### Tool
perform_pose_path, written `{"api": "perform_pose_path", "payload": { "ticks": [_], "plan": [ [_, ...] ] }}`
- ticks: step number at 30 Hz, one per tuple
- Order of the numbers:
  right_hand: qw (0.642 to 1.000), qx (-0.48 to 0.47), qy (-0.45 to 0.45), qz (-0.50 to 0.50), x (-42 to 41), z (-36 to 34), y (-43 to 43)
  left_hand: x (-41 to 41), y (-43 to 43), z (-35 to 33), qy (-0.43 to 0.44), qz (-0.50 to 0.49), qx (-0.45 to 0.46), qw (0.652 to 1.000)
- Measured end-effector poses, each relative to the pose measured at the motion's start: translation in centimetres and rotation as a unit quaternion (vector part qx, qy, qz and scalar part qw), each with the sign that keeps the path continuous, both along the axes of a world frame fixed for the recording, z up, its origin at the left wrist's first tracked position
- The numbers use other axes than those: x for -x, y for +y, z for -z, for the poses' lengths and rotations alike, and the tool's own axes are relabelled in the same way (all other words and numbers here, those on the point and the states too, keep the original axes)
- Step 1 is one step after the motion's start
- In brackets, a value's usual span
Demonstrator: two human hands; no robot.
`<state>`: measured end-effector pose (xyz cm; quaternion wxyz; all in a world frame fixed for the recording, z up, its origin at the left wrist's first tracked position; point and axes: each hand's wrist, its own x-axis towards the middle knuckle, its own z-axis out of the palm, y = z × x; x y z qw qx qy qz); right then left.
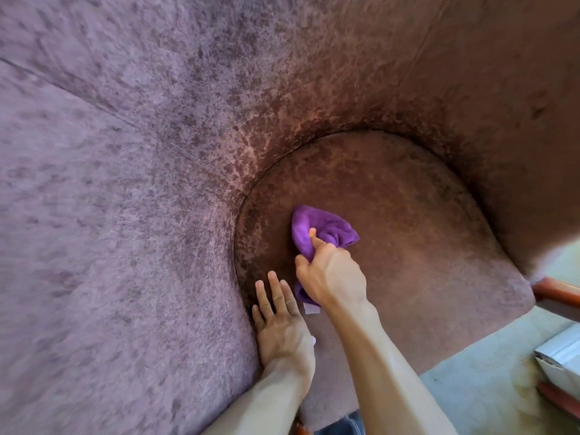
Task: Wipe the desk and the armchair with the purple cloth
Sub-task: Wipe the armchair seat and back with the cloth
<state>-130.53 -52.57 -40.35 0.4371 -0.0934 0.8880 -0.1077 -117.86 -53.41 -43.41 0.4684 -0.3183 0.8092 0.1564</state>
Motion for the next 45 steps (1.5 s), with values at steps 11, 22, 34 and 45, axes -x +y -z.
{"api": "perform_pose_path", "payload": {
  "ticks": [11, 22, 34, 45],
  "plan": [
    [0.996, 0.041, 0.050, 0.056, 4.2, 1.1, -6.0, -0.3, 0.4, 0.8, 0.025, -0.022, 0.007, 0.999],
    [0.996, 0.060, 0.058, 0.023, 0.0, -0.7, 0.7, 1.1, -0.3, -2.0, 0.062, -0.042, 0.032, 0.997],
    [0.942, 0.064, 0.091, 0.317, 3.5, 1.3, 8.1, 16.3, -16.0, 0.4, 0.285, 0.382, 0.003, 0.879],
    [0.966, 0.124, 0.037, 0.222, -0.7, 0.4, 8.5, 16.6, -18.3, 3.9, 0.284, 0.437, -0.024, 0.853]
  ]
}}
